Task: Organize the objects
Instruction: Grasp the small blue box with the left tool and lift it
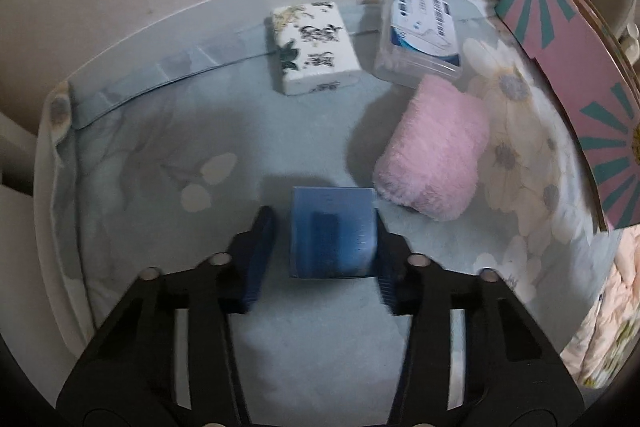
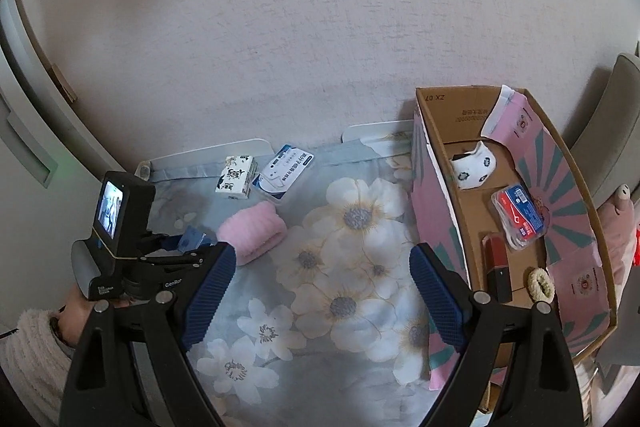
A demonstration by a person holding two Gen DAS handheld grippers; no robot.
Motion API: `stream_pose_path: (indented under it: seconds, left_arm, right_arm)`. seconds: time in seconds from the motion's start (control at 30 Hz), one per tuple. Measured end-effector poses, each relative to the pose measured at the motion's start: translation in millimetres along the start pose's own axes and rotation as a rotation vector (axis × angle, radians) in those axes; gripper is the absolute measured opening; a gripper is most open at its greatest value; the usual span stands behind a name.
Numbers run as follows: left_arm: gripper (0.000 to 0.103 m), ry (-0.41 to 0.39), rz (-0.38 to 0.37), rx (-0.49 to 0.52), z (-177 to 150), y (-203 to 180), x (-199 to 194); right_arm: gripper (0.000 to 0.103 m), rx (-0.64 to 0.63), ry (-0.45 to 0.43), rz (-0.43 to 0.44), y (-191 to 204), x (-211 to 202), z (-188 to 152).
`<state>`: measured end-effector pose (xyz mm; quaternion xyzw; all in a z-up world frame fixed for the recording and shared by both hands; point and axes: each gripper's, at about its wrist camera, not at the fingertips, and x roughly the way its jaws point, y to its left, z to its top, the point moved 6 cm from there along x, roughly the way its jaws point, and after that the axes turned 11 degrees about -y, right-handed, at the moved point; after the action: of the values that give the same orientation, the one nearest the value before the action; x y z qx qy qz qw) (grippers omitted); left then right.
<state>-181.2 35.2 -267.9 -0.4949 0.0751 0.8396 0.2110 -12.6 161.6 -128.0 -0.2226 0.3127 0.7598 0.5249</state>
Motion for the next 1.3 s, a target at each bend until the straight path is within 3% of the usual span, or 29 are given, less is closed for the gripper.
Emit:
stream_pose_path:
  seconds: [0.27, 0.4, 0.93, 1.1, 1.3]
  left_arm:
    - [0.031, -0.003, 0.008, -0.001, 2, -1, -5]
    - [0.031, -0.05, 0.019, -0.028, 7, 1, -24]
    - [0.031, -0.418, 0.099, -0.157, 48, -1, -219]
    - [0.031, -0.489, 0.117, -0.181, 44, -7, -260]
    - [0.031, -0.521, 0.14, -0.21, 34, -18, -276]
  right_arm:
    - [0.087, -0.019, -0.005, 0.01, 8, -2, 3]
    - [0.087, -0.035, -0.014, 0.014, 11, -9, 8]
    - [0.087, -0.138, -0.118, 0.116, 37, -48, 36]
    - [0.087, -0.174, -0.139, 0.137, 41, -57, 34]
    - [0.087, -0.191, -0.134, 0.168, 43, -59, 30]
